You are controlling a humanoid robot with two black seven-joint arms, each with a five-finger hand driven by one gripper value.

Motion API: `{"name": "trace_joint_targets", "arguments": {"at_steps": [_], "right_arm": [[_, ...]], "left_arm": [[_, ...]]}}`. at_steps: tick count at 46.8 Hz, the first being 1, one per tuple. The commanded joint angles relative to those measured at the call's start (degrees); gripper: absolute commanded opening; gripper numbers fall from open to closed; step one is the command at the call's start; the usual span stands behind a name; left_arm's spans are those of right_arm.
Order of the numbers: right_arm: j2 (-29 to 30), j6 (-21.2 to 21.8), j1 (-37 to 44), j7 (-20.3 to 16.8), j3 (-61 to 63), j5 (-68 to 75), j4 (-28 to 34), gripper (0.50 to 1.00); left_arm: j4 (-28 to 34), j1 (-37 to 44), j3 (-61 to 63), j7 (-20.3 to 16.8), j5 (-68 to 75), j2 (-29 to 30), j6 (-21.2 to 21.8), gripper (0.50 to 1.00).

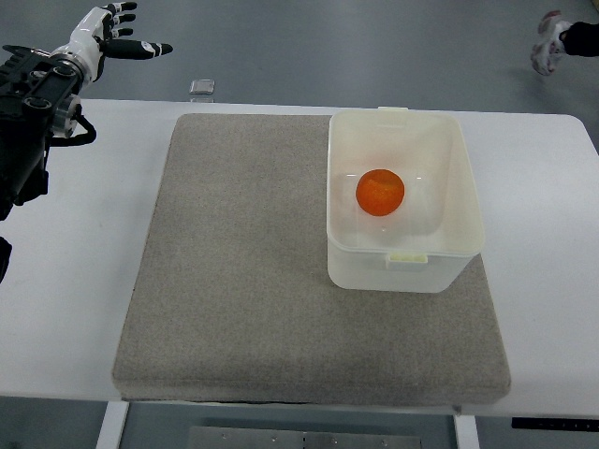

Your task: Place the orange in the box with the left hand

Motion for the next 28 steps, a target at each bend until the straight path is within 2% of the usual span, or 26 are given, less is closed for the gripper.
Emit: {"name": "trace_joint_targets", "arguments": {"at_steps": [1,6,22,28], "right_arm": [[0.00,0.00,0.00,0.00,-0.02,-0.04,0.01,0.926],[0.00,0.00,0.00,0.00,0.06,0.05,0.01,0.926],[0.00,0.00,0.00,0.00,0.06,-0.04,0.01,0.926],[0.00,0.00,0.00,0.00,-0.02,0.05,0.01,0.926]], "left_arm": [[0.08,0.15,-1.67,-0.44,-6.97,0.61,-3.73,0.917],[0.34,2.26,-4.66,-0.53,-11.91,1.31,-6.82,0.915],[-0.36,4.46,-24.00,-0.71,-12.70,1.05,-7.52,0.906],[-0.45,4.55,-27.34,-2.55,-12.70,0.35,-10.33,0.906]]}}
